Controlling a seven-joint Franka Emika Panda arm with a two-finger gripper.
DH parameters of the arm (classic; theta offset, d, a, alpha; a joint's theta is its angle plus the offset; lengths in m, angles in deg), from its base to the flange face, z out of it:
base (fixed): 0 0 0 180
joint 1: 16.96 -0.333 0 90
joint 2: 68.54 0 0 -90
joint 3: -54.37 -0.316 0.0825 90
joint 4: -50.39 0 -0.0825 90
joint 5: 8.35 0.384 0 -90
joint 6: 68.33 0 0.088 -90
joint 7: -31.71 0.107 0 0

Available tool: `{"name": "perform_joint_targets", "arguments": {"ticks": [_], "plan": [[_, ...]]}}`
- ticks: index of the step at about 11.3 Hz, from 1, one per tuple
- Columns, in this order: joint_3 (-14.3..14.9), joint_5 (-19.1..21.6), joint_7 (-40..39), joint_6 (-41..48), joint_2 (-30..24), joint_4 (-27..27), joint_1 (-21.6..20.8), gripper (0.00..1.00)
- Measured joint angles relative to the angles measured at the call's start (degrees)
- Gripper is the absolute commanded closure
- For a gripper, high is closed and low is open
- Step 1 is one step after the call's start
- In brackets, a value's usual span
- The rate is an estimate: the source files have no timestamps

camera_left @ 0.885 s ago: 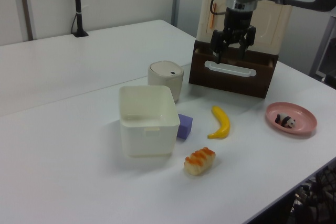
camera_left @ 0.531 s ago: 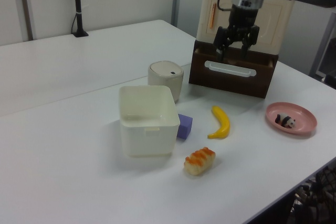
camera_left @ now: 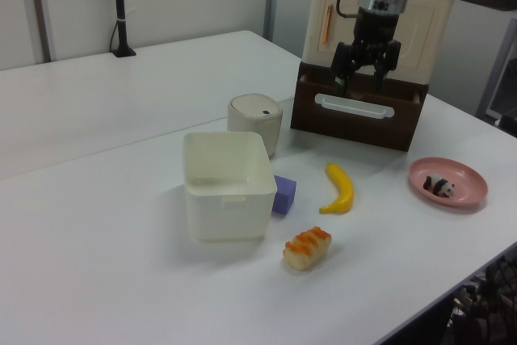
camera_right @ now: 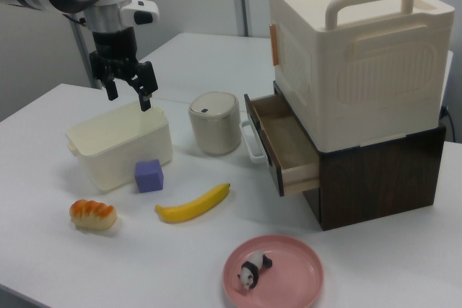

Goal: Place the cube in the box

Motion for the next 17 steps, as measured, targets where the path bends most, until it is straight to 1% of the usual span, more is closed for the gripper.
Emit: {"name": "perform_joint_targets", "arguments": {"ticks": [13,17], "plan": [[-0.09,0.00,-1.48,0.05,0.00,-0.12,-0.02,0.00],[-0.14,0.00,-8.10,-1.24,0.01,-0.11,-0.06,0.00]]}}
